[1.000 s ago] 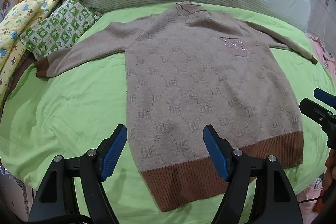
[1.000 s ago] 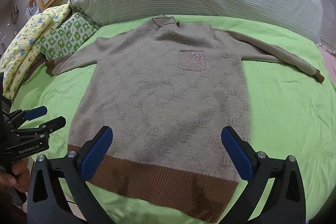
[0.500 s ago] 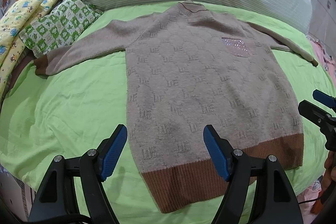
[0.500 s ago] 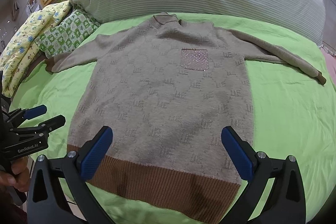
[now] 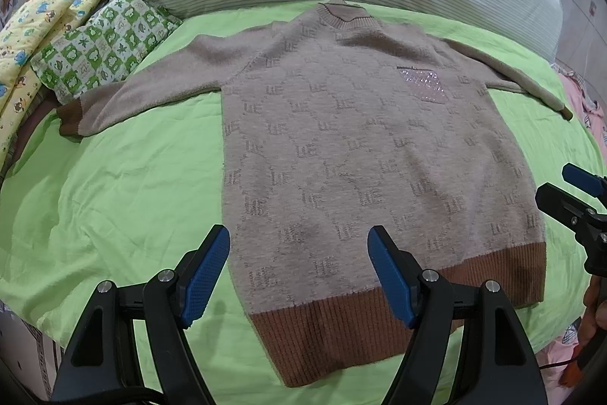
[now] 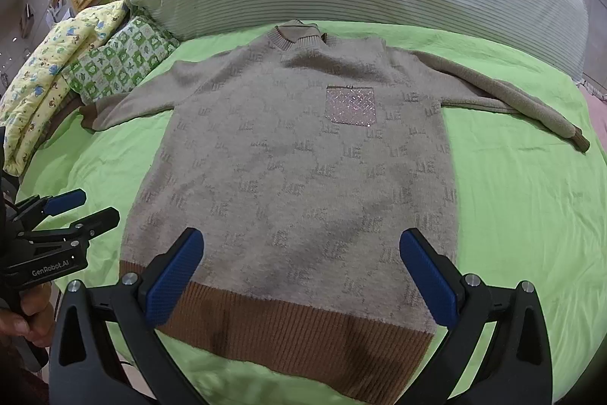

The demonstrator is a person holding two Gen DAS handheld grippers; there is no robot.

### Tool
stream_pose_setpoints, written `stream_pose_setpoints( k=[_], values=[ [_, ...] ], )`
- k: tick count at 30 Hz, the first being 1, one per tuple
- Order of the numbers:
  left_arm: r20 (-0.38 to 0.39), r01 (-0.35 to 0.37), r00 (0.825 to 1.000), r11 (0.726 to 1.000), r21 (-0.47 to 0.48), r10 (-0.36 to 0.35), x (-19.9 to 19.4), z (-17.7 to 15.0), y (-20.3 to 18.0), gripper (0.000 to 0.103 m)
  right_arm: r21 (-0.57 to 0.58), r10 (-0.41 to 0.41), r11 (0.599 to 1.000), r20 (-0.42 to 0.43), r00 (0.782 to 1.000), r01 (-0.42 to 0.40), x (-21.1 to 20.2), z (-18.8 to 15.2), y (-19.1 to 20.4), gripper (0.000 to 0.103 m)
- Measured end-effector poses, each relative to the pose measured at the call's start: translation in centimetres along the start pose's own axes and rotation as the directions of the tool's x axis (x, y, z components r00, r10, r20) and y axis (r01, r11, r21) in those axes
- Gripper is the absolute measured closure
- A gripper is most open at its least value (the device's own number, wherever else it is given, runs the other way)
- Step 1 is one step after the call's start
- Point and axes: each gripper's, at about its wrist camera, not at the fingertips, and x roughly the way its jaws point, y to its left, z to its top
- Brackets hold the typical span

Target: Fold small clothes

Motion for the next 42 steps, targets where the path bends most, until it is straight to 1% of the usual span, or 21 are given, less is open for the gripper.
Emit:
stream_pose_setpoints(
  k=[8,12,14,20,22,25,28,32,36,38,39,42],
  values=[
    [0.004,0.010,1.000,1.000,-0.002,-0.010,0.7,0.5,-0.6,0.028,0.020,0.005,1.000,-0.014,1.000,-0.005,0.5,-0.1,-1.2,0.000],
    [0.005,0.002,1.000,1.000,0.000,-0.002,1.5,1.3,-1.1,0.027,0.047,-0.004,0.999,-0.021,1.000,0.005,1.0,0.3,-2.9,0.000],
    [0.008,-0.001,1.000,1.000,-0.013,0.001,2.0,1.9,-1.1,0.027,0.079,-0.009,0.997,-0.022,1.000,0.010,1.2,0.8,-4.3,0.000],
    [-0.001,0.015,1.000,0.999,-0.047,-0.015,4.3,4.9,-1.1,0.027,0.225,-0.055,0.973,-0.018,0.998,0.058,2.7,1.3,-10.6,0.000],
    [0.005,0.036,0.999,0.997,-0.062,-0.036,5.2,6.0,-1.1,0.027,0.279,-0.088,0.956,-0.016,0.996,0.089,3.2,1.5,-13.3,0.000],
    [-0.007,0.039,0.999,0.997,-0.064,-0.039,6.6,7.8,-1.6,0.027,0.347,-0.146,0.927,-0.007,0.989,0.139,3.6,2.1,-17.5,0.000],
    [-0.015,0.032,0.999,0.998,-0.052,-0.033,8.2,9.6,-2.4,0.027,0.368,-0.219,0.907,-0.001,0.976,0.204,3.6,3.5,-21.5,0.000],
    [-0.030,0.040,0.999,0.999,-0.036,-0.041,10.9,12.6,-3.5,0.027,0.338,-0.304,0.896,-0.007,0.953,0.288,4.2,5.7,-26.5,0.000],
    [-0.036,0.031,0.999,0.999,-0.023,-0.031,13.2,15.1,-4.4,0.027,0.264,-0.390,0.886,-0.020,0.921,0.381,5.7,8.6,-31.2,0.000],
    [-0.047,0.025,0.999,0.999,-0.023,-0.026,14.8,16.3,-4.8,0.027,0.211,-0.410,0.890,-0.022,0.912,0.405,6.5,10.0,-32.7,0.000],
    [-0.050,0.022,0.998,0.999,-0.023,-0.023,15.3,16.7,-4.8,0.027,0.161,-0.417,0.895,-0.024,0.909,0.415,7.2,10.8,-33.4,0.000],
    [-0.066,0.009,0.998,1.000,-0.015,-0.010,17.1,17.8,-4.9,0.027,-0.004,-0.409,0.912,-0.048,0.911,0.410,9.9,12.1,-34.3,0.000]
  ],
)
